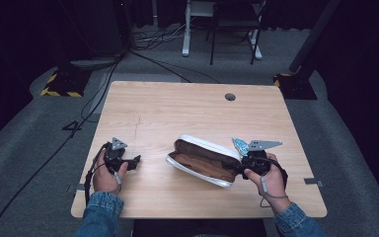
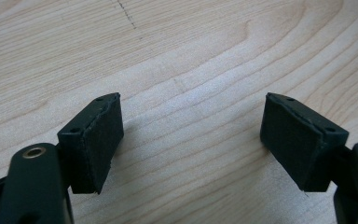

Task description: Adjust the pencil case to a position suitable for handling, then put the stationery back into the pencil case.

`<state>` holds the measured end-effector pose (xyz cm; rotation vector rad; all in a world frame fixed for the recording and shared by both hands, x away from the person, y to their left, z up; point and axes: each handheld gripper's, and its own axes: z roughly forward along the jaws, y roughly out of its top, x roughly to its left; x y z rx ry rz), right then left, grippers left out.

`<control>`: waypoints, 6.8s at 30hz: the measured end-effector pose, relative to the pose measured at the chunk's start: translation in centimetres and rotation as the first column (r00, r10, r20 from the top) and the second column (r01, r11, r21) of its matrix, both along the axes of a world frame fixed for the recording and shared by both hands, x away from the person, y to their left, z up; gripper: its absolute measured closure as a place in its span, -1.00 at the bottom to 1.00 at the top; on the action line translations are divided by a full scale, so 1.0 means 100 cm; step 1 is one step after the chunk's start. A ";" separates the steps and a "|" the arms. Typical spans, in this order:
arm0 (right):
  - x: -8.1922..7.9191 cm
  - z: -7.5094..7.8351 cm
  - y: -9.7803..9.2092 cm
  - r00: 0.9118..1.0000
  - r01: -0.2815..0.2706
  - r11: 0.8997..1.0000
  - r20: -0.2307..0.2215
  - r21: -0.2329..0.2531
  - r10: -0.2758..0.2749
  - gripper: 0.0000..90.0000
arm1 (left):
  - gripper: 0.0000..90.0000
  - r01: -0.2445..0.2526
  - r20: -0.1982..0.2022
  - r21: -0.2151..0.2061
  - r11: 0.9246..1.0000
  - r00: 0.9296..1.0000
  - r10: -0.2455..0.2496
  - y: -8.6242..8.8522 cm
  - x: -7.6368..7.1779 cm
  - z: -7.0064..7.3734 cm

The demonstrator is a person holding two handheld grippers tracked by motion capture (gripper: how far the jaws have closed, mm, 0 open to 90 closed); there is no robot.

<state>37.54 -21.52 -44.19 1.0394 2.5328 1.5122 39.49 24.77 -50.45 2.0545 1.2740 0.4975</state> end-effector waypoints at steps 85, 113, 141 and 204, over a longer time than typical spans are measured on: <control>0.058 0.011 -0.065 0.939 0.315 0.943 0.181 -0.112 -0.292 -0.48 | -0.54 0.008 -0.003 -0.004 1.000 1.000 -0.008 -0.002 0.003 0.000; 0.080 -0.041 -0.061 0.960 0.277 0.905 0.119 -0.322 -0.252 -0.50 | -0.55 0.010 -0.005 -0.003 1.000 1.000 -0.010 -0.002 0.004 0.000; 0.079 -0.047 -0.049 0.970 0.245 0.888 0.098 -0.391 -0.224 -0.13 | -0.55 0.010 -0.005 -0.003 1.000 1.000 -0.010 -0.002 0.004 0.000; 0.018 0.066 -0.014 0.980 0.120 0.966 0.180 -0.230 -0.079 -0.13 | -0.55 0.010 -0.005 -0.004 1.000 1.000 -0.010 -0.002 0.004 0.000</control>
